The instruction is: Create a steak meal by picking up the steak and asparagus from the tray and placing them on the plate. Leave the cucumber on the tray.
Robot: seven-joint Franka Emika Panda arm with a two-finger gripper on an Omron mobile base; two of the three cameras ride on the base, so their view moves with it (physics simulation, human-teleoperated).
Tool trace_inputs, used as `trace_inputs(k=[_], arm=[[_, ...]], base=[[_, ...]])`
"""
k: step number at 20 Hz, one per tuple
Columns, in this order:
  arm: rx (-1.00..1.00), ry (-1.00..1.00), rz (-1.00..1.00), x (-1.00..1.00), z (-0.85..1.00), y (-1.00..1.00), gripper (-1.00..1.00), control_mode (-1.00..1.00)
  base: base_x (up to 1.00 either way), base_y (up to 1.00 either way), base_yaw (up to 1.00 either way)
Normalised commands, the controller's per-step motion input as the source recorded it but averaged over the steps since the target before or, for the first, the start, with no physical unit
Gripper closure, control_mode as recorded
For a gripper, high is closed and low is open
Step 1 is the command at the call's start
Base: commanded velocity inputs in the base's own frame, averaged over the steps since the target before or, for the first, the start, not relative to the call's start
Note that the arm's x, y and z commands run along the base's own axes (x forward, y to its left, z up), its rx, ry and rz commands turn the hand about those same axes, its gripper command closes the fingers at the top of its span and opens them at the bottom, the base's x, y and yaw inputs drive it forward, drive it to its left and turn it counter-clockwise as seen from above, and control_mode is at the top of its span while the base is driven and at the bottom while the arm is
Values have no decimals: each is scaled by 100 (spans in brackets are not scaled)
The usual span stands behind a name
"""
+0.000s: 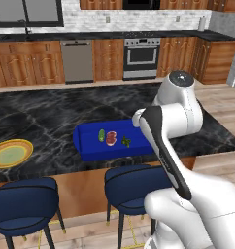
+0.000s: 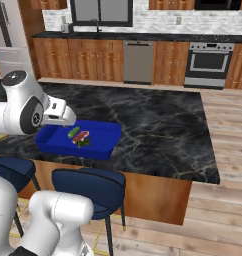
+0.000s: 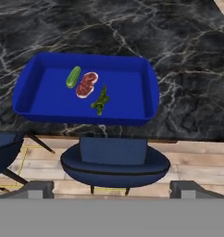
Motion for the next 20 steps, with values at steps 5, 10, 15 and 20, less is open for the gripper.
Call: trace_inputs(k=[5, 10, 15, 20], arm=[[0, 0, 0, 0, 0, 0, -100, 100], [0, 0, 0, 0, 0, 0, -100, 100], [0, 0, 0, 0, 0, 0, -100, 100], [0, 0, 0, 0, 0, 0, -100, 100]], base=[[-37, 35, 5], [-36, 75, 3], [-1, 78, 0], [31, 23, 0]])
